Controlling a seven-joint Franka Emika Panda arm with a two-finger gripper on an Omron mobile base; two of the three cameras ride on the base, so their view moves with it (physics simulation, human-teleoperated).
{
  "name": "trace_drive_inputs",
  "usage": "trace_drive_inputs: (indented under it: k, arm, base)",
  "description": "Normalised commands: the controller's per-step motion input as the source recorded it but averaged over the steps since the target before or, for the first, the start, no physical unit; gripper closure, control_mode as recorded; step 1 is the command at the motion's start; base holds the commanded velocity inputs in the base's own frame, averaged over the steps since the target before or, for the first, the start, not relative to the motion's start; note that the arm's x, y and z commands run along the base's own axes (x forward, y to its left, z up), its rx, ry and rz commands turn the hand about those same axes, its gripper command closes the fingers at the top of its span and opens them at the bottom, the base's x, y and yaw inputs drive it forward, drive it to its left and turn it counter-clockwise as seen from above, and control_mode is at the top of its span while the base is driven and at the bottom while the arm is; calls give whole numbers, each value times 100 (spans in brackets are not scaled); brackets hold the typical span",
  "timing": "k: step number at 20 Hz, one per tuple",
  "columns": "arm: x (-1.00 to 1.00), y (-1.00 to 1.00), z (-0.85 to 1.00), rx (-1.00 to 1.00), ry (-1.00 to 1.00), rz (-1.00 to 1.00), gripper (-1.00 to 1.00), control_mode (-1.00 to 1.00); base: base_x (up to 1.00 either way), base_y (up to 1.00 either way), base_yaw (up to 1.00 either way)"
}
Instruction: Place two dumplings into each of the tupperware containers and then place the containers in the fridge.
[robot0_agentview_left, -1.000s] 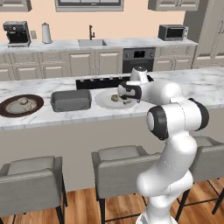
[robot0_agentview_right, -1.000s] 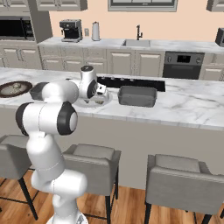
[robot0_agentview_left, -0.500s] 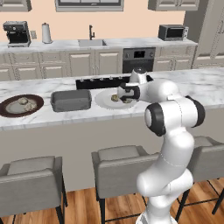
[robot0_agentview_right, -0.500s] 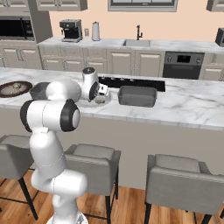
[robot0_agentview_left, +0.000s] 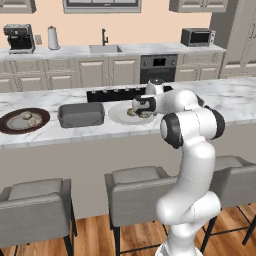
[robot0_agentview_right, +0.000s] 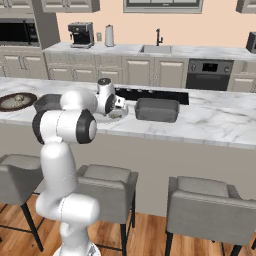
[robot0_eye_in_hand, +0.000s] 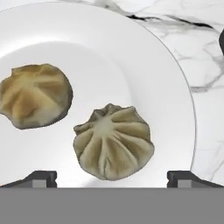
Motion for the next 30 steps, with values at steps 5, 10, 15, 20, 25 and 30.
trace_drive_inputs:
  k: [5,10,15,20,25,30]
  arm:
    - [24,0,-33,0,5,0,-100,-100]
    - [21,0,-12,0,3,0,-100,-100]
    - [0,0,0,0,2,0,100,-100]
    - [-23,-28,35,0,0,0,100,-100]
    - [-63,-41,57,0,0,0,100,-100]
    - [-29,-36,63,0,1,-1,100,-100]
  base:
    - [0,0,0]
    - [0,0,0]
    - [0,0,0]
    - [0,0,0]
    - [0,0,0]
    - [0,0,0]
